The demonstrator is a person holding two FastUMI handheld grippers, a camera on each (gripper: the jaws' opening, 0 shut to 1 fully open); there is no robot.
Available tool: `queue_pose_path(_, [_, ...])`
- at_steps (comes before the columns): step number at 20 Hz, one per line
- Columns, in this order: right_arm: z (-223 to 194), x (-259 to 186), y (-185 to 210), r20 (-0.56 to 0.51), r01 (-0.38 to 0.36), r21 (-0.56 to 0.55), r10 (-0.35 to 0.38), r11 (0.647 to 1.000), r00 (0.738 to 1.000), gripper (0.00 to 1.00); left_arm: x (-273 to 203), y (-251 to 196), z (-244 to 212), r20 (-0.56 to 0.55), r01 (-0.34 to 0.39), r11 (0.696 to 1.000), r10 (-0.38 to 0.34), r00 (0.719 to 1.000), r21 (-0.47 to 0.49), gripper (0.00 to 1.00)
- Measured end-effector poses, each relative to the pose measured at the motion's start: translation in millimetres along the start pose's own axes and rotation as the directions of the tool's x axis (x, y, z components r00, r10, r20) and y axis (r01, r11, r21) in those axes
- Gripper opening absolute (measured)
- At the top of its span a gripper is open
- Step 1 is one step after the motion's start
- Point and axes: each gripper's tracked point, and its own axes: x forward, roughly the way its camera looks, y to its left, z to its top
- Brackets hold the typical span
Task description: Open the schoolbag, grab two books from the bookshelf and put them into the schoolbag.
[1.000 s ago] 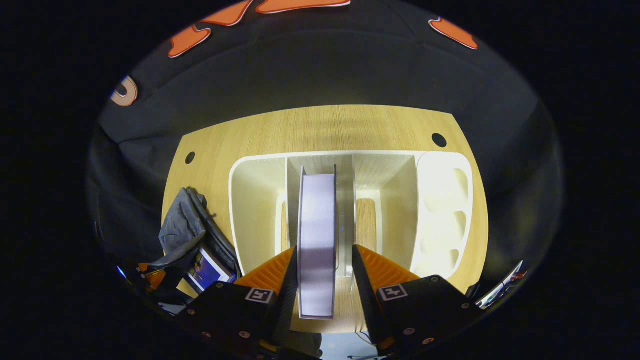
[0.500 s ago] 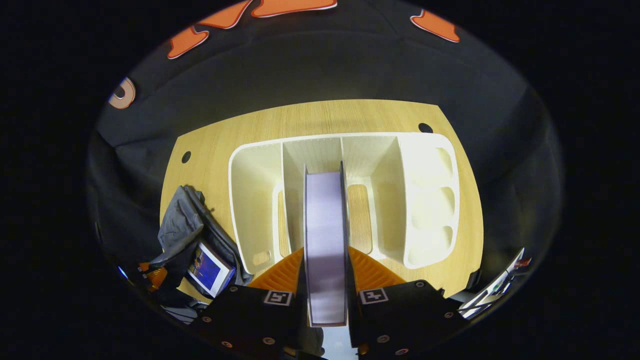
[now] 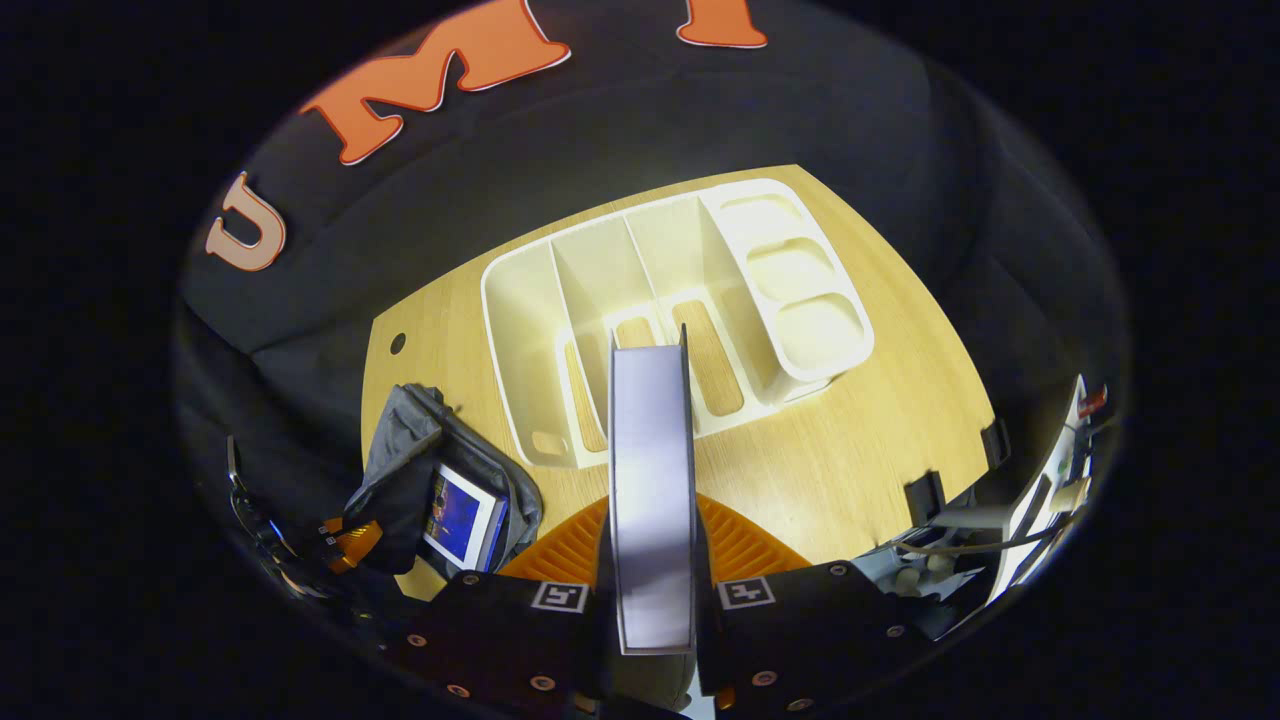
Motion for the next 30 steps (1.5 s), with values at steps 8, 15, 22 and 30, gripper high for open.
queue_pose_path(8, [-85.0,-36.4,29.6,0.049,-0.184,0.220,0.177,0.958,0.983,0.31,-5.4,7.2,12.2,0.019,0.030,0.997,-0.032,0.999,0.072,0.07])
queue_pose_path(15, [-110.9,-57.6,91.2,0.159,-0.425,0.280,0.395,0.861,0.905,0.31,-22.6,19.1,34.8,0.096,0.026,0.995,-0.035,0.995,0.093,0.06])
queue_pose_path(22, [-119.9,-20.1,156.3,0.155,-0.547,0.314,0.526,0.776,0.836,0.31,-32.4,27.2,48.1,0.119,0.001,0.995,-0.013,0.993,0.101,0.07])
queue_pose_path(30, [-138.9,54.5,224.0,0.155,-0.620,0.403,0.617,0.673,0.771,0.31,-39.6,12.5,53.5,0.138,0.012,0.991,-0.030,0.990,0.131,0.06])
